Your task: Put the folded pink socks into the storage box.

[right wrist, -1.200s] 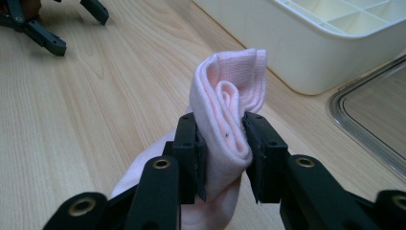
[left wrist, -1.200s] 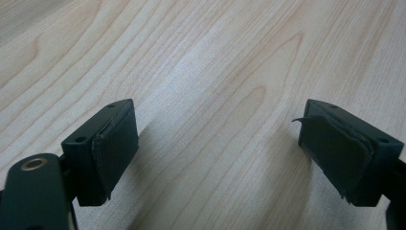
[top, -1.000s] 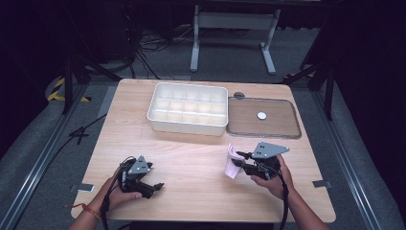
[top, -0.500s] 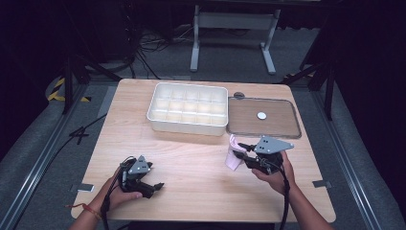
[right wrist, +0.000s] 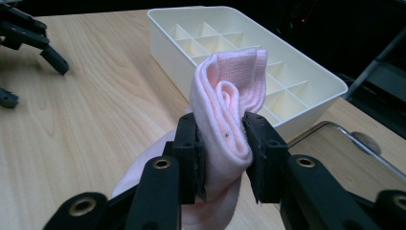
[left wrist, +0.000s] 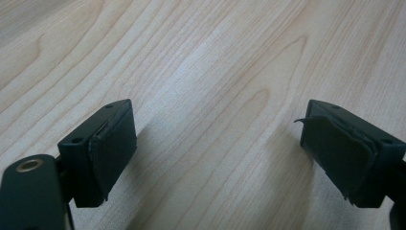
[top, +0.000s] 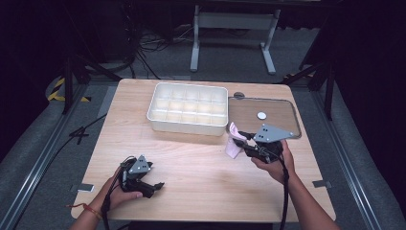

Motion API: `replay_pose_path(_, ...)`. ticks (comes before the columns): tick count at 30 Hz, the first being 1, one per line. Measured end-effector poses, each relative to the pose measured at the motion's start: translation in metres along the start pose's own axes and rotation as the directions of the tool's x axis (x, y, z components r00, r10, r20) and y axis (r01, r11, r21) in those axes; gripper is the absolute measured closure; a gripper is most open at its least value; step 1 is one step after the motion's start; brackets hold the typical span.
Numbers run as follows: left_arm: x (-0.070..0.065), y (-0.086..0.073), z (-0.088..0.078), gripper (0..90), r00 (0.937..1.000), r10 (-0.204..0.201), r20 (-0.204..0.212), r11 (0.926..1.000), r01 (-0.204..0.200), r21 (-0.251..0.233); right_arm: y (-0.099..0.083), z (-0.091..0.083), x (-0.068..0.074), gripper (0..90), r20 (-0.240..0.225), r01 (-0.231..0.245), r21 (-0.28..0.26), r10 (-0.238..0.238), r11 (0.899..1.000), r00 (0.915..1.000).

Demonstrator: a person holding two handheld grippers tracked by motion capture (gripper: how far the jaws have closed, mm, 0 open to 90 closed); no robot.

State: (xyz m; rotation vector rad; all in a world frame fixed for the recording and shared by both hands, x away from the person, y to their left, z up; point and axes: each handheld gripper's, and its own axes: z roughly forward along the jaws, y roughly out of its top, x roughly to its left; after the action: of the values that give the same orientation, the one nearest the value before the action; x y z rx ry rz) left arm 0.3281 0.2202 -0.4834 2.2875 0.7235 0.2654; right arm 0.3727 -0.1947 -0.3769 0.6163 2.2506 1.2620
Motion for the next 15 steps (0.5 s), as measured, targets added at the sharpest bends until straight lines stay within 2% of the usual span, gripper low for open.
replay_pose_path(15,0.000,0.000,0.000,12.4,1.0000,-0.001,0.000,1.0000,0.001,-0.001,0.030,0.016,-0.012,69.0,0.045,0.020,-0.003,-0.020,1.000,0.9988)
